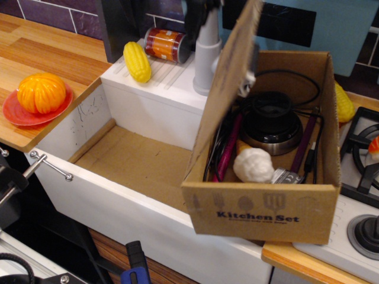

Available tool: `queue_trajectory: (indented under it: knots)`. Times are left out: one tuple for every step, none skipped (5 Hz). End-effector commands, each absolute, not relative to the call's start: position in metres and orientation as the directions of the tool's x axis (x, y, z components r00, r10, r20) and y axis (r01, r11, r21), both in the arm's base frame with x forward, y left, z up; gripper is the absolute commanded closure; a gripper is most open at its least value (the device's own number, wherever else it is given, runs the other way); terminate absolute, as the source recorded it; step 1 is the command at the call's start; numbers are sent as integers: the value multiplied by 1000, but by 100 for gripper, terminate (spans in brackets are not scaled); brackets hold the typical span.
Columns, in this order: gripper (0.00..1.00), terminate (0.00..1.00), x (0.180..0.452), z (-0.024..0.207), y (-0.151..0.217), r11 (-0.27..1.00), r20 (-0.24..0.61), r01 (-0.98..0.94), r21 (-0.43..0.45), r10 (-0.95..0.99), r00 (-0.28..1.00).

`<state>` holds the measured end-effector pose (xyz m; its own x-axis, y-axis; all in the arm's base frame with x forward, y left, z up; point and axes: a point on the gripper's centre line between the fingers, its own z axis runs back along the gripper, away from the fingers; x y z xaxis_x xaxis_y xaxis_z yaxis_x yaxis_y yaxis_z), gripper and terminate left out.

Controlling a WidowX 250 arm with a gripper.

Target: Close brown1fbox flap

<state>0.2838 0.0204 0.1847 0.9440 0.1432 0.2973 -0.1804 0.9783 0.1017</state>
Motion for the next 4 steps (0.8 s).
queue_trajectory:
  knots:
    - [0, 0, 302, 176, -17, 953, 385, -302, -16, 285, 878]
    - [0, 0, 310, 166, -32, 930, 396, -362, -65, 357, 846]
    - [0, 0, 313, 155, -38, 927, 400, -370, -67, 365, 841]
    - [0, 100, 315, 141, -48, 895, 326, -429, -126, 446, 834]
